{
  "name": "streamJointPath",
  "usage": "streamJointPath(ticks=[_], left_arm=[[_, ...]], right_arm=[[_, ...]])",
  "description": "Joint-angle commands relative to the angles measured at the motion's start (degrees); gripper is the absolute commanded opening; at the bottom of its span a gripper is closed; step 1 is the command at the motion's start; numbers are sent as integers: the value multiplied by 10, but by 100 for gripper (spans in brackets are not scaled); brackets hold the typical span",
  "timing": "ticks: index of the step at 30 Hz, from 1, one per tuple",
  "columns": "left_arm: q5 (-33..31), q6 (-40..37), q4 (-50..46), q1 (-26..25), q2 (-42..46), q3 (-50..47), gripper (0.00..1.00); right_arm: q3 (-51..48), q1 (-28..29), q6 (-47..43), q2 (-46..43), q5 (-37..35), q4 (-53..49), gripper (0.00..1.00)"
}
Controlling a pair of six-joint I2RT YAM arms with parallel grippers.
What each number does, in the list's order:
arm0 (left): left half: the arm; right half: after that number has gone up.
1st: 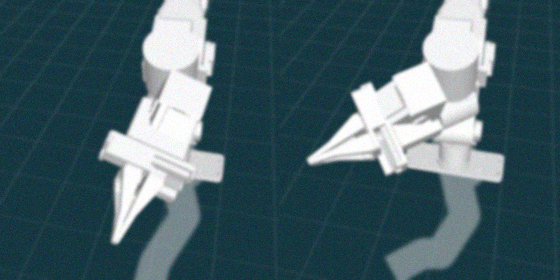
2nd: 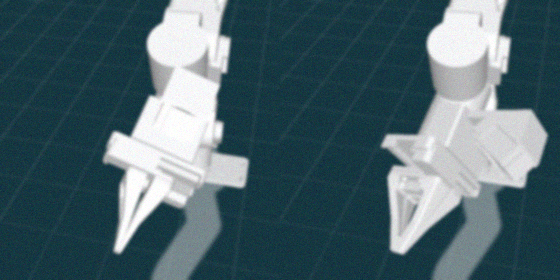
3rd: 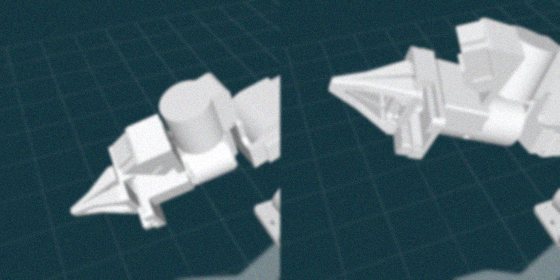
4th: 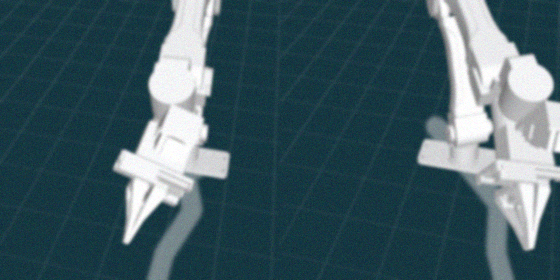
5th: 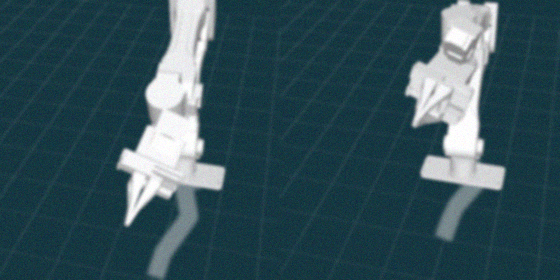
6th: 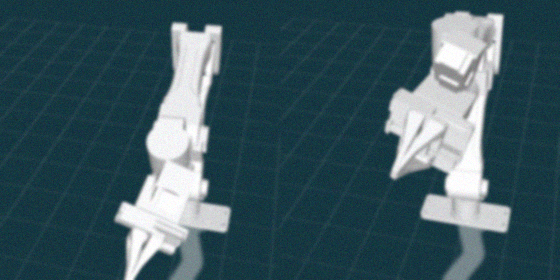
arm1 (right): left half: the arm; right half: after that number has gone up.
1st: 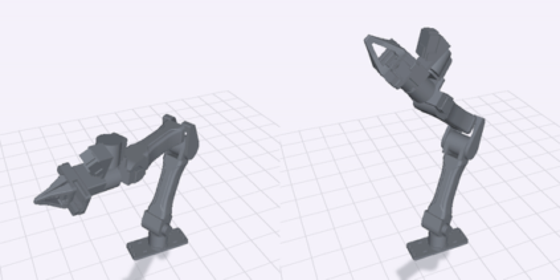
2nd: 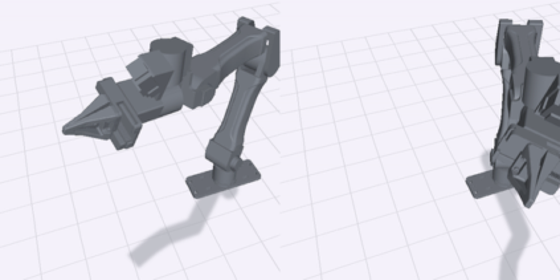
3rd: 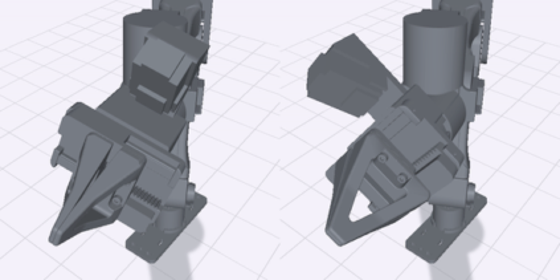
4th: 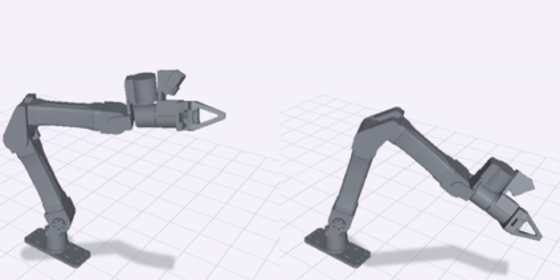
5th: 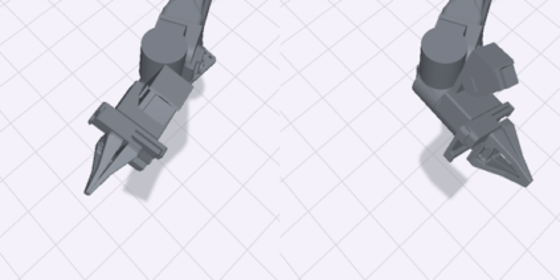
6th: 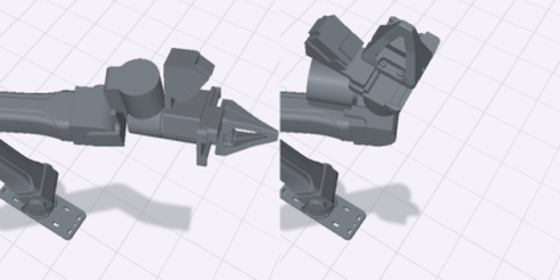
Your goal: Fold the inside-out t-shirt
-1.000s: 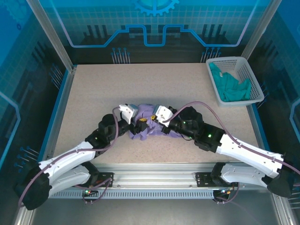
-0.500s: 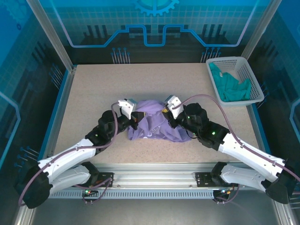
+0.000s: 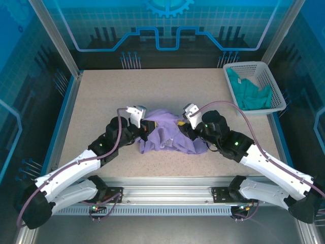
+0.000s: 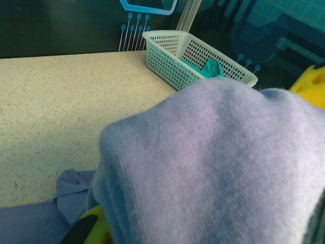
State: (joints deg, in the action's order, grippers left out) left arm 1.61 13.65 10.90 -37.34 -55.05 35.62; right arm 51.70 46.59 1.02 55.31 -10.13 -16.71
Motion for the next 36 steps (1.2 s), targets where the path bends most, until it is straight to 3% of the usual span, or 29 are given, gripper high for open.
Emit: streamJointPath(ticks=[1, 3, 6, 9, 12, 15, 18, 23, 29, 36], left_arm=[[8, 24, -10, -1, 10, 21, 0], [8, 23, -11, -1, 7, 23, 0], [4, 25, -16, -1, 6, 26, 0], [-7, 25, -34, -1, 10, 33, 0], [-16, 26, -51, -1, 10, 38, 0], [-16, 28, -75, -1, 5, 48, 0], [-15, 31, -115, -1, -1, 65, 0], [-7, 46, -166, -1, -3, 87, 0], [-4, 59, -203, 0, -6, 102, 0], [14, 60, -205, 0, -7, 105, 0]], right_arm=[[-10, -7, -4, 8, 150, -1, 42], [-10, -6, 4, 28, 179, 17, 43], [-10, -3, 21, 42, 140, 39, 43], [-10, -8, 66, 42, -4, 20, 42], [14, -13, 114, 48, -138, -62, 42], [15, -11, 111, 33, -179, -89, 43], [-9, 12, 32, -7, -140, -45, 43], [-79, 98, -128, -57, -87, 66, 41], [-71, 188, -259, 8, -173, 141, 41], [-16, 188, -359, 133, -242, 168, 46]])
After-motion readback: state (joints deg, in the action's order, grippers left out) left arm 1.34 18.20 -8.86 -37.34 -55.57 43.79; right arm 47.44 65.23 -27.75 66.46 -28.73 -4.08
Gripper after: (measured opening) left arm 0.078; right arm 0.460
